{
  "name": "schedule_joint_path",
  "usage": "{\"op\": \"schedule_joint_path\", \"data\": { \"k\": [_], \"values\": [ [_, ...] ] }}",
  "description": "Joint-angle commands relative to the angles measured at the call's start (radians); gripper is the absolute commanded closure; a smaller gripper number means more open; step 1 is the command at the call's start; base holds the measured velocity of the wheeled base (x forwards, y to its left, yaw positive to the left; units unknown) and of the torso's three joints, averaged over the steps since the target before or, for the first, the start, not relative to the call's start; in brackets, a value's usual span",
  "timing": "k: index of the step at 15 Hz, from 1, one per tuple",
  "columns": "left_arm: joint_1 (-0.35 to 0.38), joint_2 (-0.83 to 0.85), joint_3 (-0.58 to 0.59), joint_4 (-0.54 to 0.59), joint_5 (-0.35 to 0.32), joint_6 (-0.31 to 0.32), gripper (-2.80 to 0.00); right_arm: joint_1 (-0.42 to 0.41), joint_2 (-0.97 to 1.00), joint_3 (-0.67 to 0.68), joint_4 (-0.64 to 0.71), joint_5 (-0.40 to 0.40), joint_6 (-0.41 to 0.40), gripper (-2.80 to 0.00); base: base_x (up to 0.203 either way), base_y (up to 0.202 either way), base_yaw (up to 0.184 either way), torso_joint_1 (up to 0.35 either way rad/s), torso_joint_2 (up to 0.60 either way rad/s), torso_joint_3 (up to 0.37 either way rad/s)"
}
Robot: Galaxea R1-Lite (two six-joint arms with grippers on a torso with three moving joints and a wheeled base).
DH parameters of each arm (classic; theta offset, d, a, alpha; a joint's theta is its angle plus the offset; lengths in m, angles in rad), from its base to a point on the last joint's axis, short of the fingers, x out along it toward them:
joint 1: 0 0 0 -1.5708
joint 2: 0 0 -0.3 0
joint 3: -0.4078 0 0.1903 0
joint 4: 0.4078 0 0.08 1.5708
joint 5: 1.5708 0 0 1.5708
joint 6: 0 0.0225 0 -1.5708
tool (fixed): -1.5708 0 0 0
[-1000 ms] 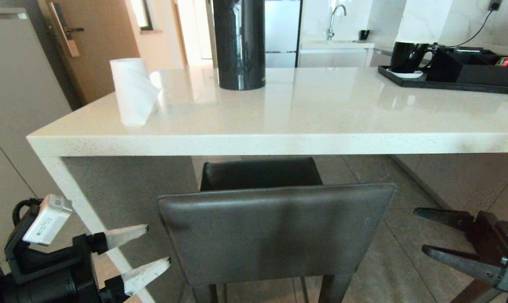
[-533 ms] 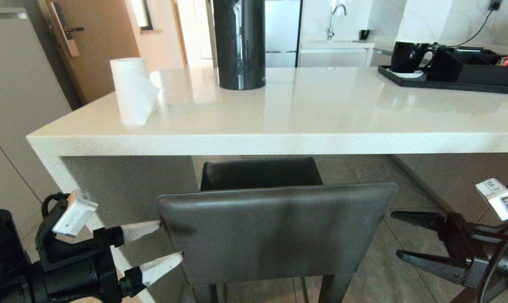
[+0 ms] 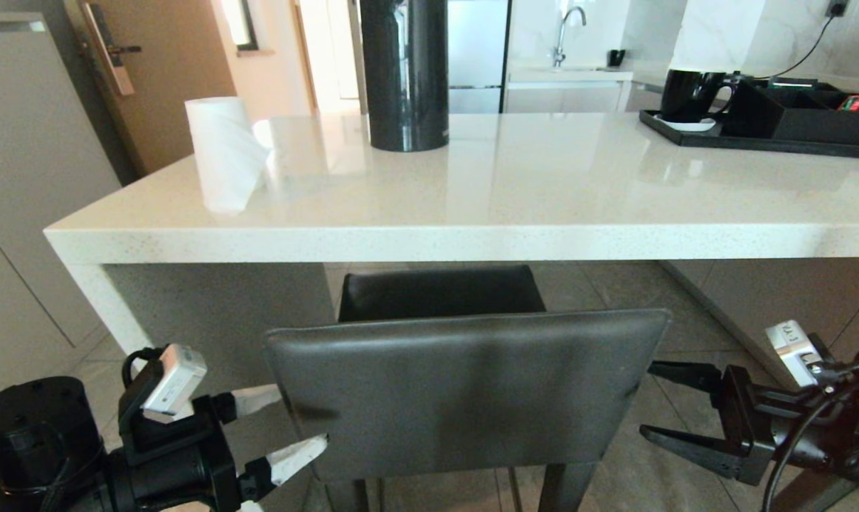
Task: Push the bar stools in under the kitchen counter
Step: Pull the gray chair out from under the dining table
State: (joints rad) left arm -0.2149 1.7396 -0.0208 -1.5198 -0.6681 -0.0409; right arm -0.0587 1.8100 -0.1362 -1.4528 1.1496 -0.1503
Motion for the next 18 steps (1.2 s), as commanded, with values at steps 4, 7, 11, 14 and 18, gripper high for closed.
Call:
{"op": "schedule_joint_path", "data": {
  "k": [4, 7, 11, 14, 18],
  "values": [
    [-0.004, 0.028, -0.070, -0.010, -0.010, -0.005, -2.80, 0.062, 0.032, -0.025, -0.015, 0.001, -0.001, -2.80, 0.000, 0.000, 0.000, 0.000, 0.00, 0.000],
    [-0.023, 0.035, -0.114, -0.010, -0.008, -0.005, -2.80, 0.096, 0.042, -0.067, -0.016, -0.027, -0.001, -2.80, 0.000, 0.000, 0.000, 0.000, 0.00, 0.000],
    [-0.087, 0.043, -0.118, -0.010, 0.117, 0.001, -2.80, 0.149, 0.044, -0.117, -0.015, -0.056, 0.009, -2.80, 0.000, 0.000, 0.000, 0.000, 0.00, 0.000],
    [-0.128, 0.064, -0.114, -0.010, 0.185, 0.004, -2.80, 0.205, 0.040, -0.117, -0.017, -0.112, 0.009, -2.80, 0.000, 0.000, 0.000, 0.000, 0.00, 0.000],
    [-0.123, 0.055, -0.112, -0.010, 0.185, 0.007, -2.80, 0.209, 0.038, -0.115, -0.017, -0.114, 0.009, -2.80, 0.000, 0.000, 0.000, 0.000, 0.00, 0.000]
  ]
}}
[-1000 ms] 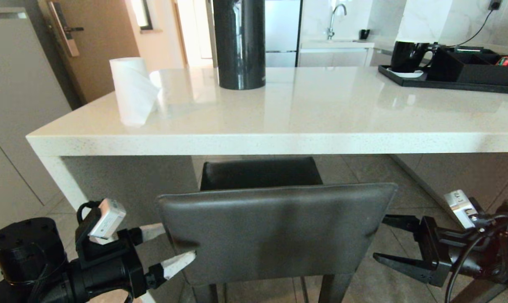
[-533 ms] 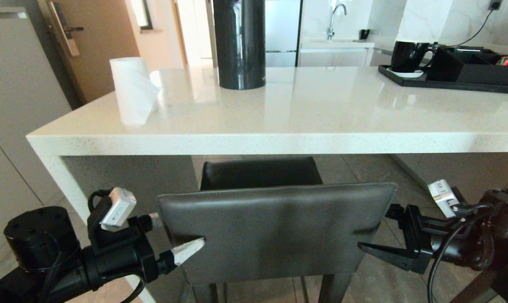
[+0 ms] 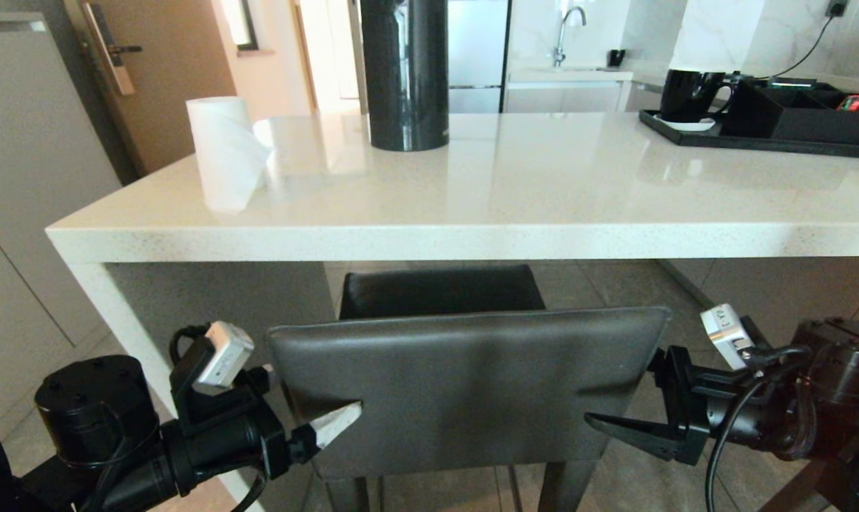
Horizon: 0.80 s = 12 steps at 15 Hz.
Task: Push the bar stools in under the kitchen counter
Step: Pull the gray chair out from under the dining table
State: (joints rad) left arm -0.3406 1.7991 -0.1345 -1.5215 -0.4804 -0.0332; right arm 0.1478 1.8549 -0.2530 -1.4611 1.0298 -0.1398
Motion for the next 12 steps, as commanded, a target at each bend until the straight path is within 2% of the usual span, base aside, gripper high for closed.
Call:
{"op": "schedule_joint_path", "data": {
  "k": [1, 8, 12],
  "values": [
    [0.003, -0.003, 0.007, -0.009, -0.003, -0.001, -2.80, 0.003, -0.007, 0.000, -0.011, 0.006, -0.001, -2.80, 0.000, 0.000, 0.000, 0.000, 0.00, 0.000],
    [-0.005, -0.011, 0.032, -0.009, -0.007, 0.004, -2.80, 0.004, 0.004, -0.002, -0.022, 0.004, 0.000, -2.80, 0.000, 0.000, 0.000, 0.000, 0.00, 0.000],
    [-0.008, -0.014, 0.032, -0.009, -0.003, 0.004, -2.80, 0.004, 0.015, -0.002, -0.027, -0.022, 0.000, -2.80, 0.000, 0.000, 0.000, 0.000, 0.00, 0.000]
  ]
}}
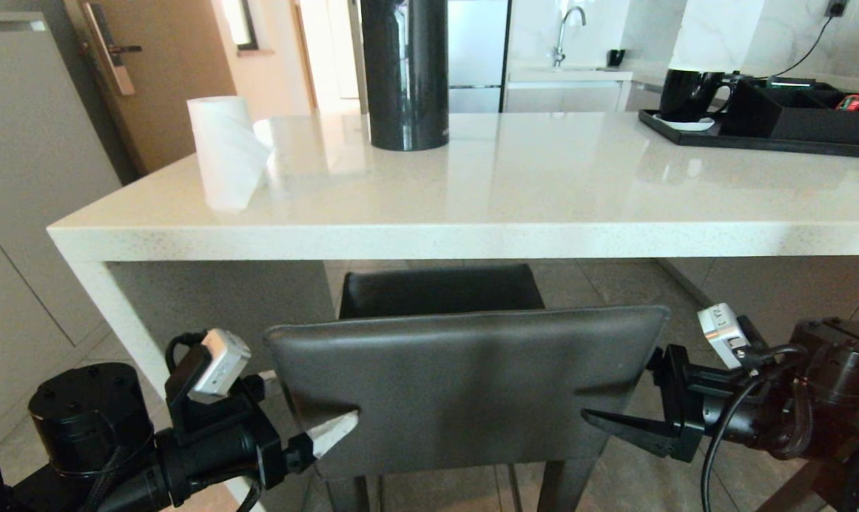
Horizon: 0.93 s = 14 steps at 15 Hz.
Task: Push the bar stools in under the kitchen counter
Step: Pull the gray chair out from under the dining table
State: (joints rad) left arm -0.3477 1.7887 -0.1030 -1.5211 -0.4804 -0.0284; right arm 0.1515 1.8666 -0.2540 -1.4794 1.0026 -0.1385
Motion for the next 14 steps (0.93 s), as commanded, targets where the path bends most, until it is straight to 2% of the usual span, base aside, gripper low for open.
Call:
{"op": "schedule_joint_path", "data": {
  "k": [1, 5, 8, 14],
  "values": [
    [-0.001, -0.003, 0.003, -0.009, -0.003, 0.000, -2.80, 0.003, 0.003, -0.002, -0.009, 0.005, -0.002, -2.80, 0.000, 0.000, 0.000, 0.000, 0.00, 0.000],
    [-0.013, -0.010, 0.005, -0.009, -0.001, 0.003, -2.80, 0.014, 0.009, -0.007, -0.012, -0.018, -0.001, -2.80, -0.032, 0.000, 0.000, 0.001, 0.00, 0.000],
    [-0.048, -0.038, 0.005, -0.009, 0.010, 0.002, -2.80, 0.016, 0.011, -0.007, -0.012, -0.018, -0.001, -2.80, -0.191, 0.000, -0.001, 0.002, 0.00, 0.004],
    [-0.062, -0.040, 0.005, -0.009, 0.017, 0.004, -2.80, 0.016, 0.011, -0.004, -0.013, -0.018, -0.001, -2.80, -0.196, 0.000, -0.002, 0.001, 0.00, 0.003]
  ]
}}
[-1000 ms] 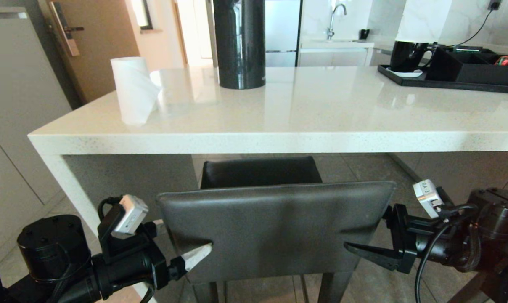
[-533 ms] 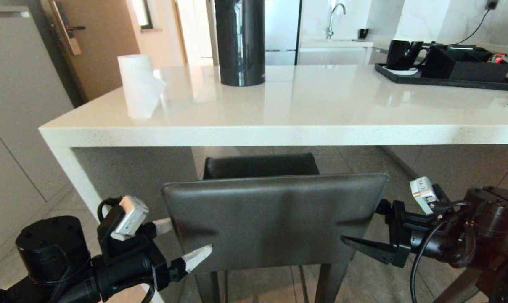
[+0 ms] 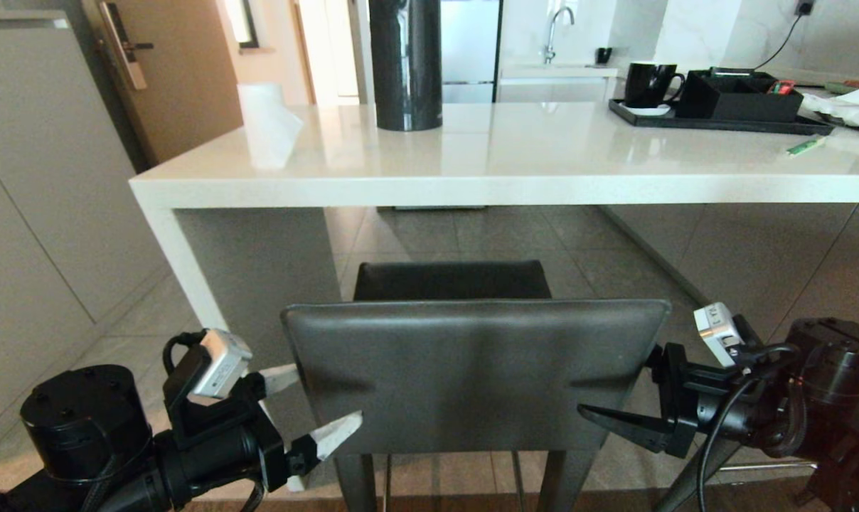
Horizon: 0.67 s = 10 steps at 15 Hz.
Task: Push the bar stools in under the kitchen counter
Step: Pull the gray chair out from under the dining table
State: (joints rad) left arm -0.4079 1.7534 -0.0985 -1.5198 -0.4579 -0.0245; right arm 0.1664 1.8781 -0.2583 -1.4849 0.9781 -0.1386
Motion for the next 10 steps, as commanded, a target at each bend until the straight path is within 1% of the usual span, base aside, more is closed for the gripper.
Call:
{"op": "schedule_joint_path", "data": {
  "k": [1, 10],
  "values": [
    [-0.007, -0.009, 0.002, -0.010, -0.005, 0.000, -2.80, 0.001, 0.000, 0.001, -0.008, 0.007, -0.001, -2.80, -0.196, 0.000, 0.001, 0.000, 0.00, 0.005],
    [-0.031, -0.062, 0.023, -0.010, -0.004, -0.001, -2.80, 0.001, -0.002, 0.007, -0.009, 0.007, -0.001, -2.80, -0.194, 0.000, -0.002, 0.004, 0.00, 0.002]
  ]
}}
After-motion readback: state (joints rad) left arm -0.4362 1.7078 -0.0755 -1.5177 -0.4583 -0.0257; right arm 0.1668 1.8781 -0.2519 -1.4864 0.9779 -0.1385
